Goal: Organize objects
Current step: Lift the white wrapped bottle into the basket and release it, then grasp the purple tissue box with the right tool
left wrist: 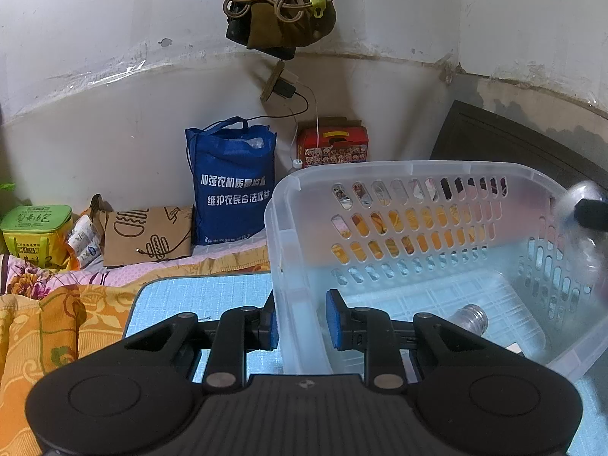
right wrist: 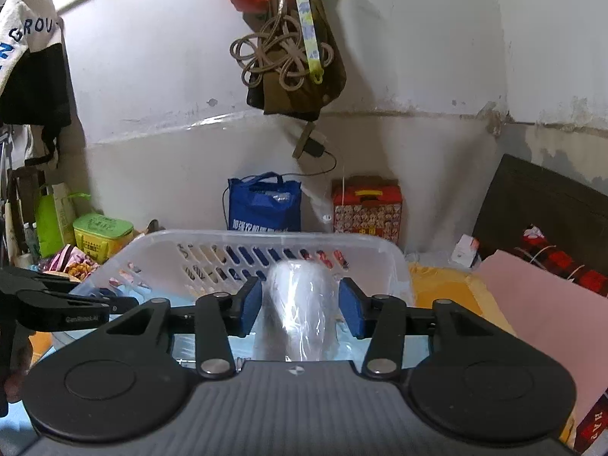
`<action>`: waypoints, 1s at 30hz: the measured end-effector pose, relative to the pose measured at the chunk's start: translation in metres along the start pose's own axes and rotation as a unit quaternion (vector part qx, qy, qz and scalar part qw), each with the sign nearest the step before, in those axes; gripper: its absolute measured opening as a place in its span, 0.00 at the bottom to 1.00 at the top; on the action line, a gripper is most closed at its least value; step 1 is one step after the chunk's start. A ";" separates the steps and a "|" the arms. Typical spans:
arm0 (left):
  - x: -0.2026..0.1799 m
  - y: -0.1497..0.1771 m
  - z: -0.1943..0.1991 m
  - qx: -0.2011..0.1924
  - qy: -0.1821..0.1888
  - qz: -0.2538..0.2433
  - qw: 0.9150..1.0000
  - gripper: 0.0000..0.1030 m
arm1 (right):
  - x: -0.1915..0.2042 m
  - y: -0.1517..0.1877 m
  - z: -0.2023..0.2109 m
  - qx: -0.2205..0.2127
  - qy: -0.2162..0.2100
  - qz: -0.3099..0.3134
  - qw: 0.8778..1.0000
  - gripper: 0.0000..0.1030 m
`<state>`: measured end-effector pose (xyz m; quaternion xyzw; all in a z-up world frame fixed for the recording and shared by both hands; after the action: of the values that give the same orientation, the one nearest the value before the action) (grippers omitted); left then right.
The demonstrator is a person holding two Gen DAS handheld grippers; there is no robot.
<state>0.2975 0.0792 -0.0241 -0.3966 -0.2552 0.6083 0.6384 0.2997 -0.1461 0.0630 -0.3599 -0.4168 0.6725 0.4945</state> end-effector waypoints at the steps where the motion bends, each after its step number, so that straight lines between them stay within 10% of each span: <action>1: 0.000 0.000 0.000 0.000 0.000 0.000 1.000 0.27 | -0.001 0.000 -0.001 -0.001 0.003 -0.003 1.000 0.47; 2: 0.000 0.000 0.000 0.000 0.000 0.000 1.000 0.27 | -0.003 0.000 -0.001 -0.005 0.006 -0.005 1.000 0.49; 4: 0.000 0.000 0.000 0.001 0.001 0.000 1.000 0.28 | -0.007 -0.004 0.003 -0.021 0.018 -0.011 1.000 0.95; 5: 0.000 -0.001 0.000 0.000 0.000 -0.001 1.000 0.28 | -0.007 -0.005 0.004 -0.027 0.021 -0.012 0.999 0.99; 19: 0.000 -0.003 0.000 0.002 0.002 -0.001 1.000 0.28 | -0.013 0.035 0.066 -0.058 0.021 -0.070 0.996 1.00; 30: 0.000 -0.003 -0.001 0.002 0.002 -0.002 1.000 0.28 | 0.048 0.148 0.068 0.031 -0.003 -0.052 0.998 1.00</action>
<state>0.2998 0.0790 -0.0220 -0.3962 -0.2538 0.6068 0.6406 0.1721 -0.1378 -0.0496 -0.3201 -0.4155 0.6593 0.5387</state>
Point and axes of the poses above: each gripper's, at about its wrist camera, not at the fingertips, and z roughly against the way its jaws point, x to its left, y to its underside, the point moved 9 cm from there along -z, roughly the way its jaws point, and after that the axes turned 13 degrees about y, right-handed, at the moved point
